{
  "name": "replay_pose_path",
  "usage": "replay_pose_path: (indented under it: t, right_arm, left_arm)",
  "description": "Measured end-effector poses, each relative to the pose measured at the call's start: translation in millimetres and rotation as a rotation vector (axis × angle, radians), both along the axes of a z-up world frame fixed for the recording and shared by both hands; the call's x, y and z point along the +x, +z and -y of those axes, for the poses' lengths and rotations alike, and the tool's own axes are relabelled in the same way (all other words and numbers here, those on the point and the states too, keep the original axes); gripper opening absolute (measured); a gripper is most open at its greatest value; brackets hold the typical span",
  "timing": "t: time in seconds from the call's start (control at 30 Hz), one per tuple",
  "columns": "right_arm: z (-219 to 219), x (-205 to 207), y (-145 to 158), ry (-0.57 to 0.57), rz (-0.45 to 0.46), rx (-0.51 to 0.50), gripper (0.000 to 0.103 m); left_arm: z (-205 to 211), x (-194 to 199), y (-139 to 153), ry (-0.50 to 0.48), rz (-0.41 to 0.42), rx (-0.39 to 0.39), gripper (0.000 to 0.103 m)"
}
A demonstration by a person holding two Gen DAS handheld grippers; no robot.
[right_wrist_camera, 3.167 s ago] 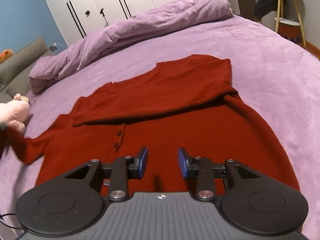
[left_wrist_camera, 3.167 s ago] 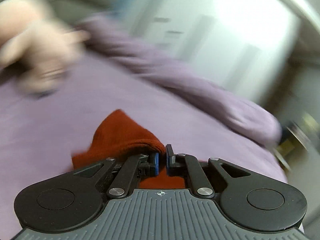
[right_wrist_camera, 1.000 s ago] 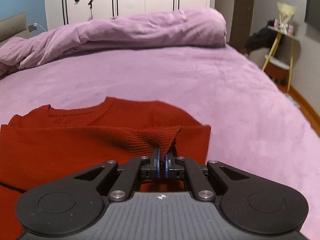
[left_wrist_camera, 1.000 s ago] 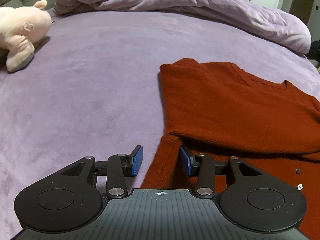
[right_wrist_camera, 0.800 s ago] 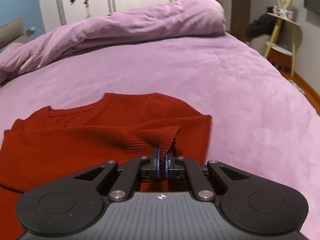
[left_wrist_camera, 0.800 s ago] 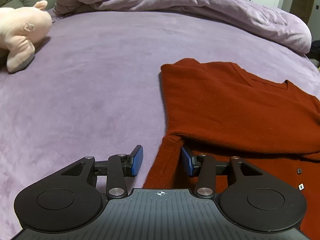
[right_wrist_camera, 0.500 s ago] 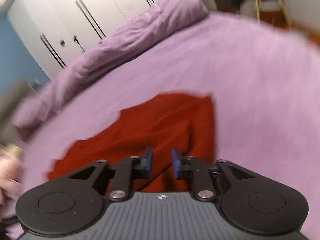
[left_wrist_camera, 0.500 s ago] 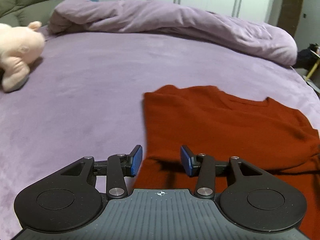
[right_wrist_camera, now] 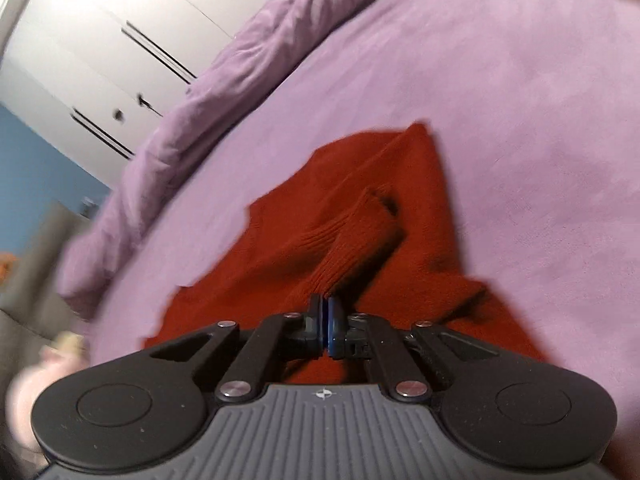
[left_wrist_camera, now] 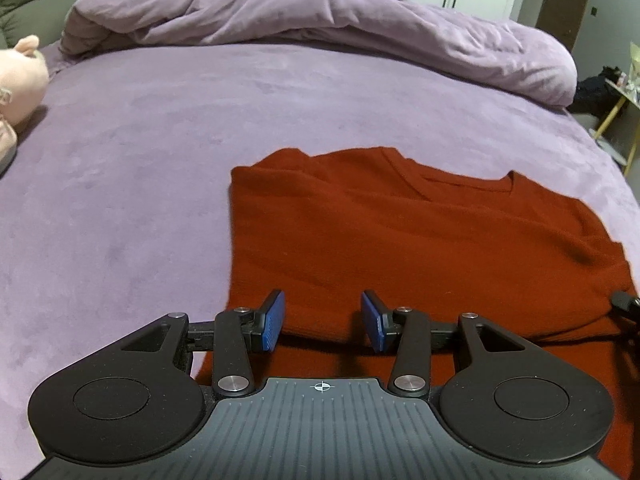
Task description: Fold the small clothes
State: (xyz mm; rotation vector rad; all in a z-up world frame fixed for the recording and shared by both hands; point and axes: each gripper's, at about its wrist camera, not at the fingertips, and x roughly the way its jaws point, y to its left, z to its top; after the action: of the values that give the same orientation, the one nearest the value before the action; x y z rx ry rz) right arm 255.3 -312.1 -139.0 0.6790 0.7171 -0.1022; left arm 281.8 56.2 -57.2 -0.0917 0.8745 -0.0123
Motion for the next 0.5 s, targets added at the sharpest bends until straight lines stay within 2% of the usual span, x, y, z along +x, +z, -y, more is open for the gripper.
replay_pose_path:
  t: [0.03,0.13,0.27,0.4,0.5]
  right_arm:
    - [-2.3,-1.2,-1.7,-0.003,-0.027,-0.077,0.0]
    - [-0.9,-5.4,3.2,0.041,-0.016,-0.113,0.0]
    - [-12.1,-10.4,32.2,0.062,0.079,-0.245,0.004]
    - [-43.6,28.2,36.4,0.186,0.082,-0.241,0.004]
    - [-75.0,59.8,24.9,0.303,0.076,-0.295,0.004]
  left_arm:
    - [0.6,0.6,-1.6,0.005,-0.006,0.015,0.047]
    - [0.0,1.3,-1.5,0.002,-0.027,0.029,0.044]
    - [-1.3,0.2,15.9,-0.009,0.036,-0.027,0.046]
    - [17.2,23.8,17.8,-0.019,0.053,-0.026,0.046]
    - [34.3,45.8,6.1,-0.024,0.069,-0.003,0.046]
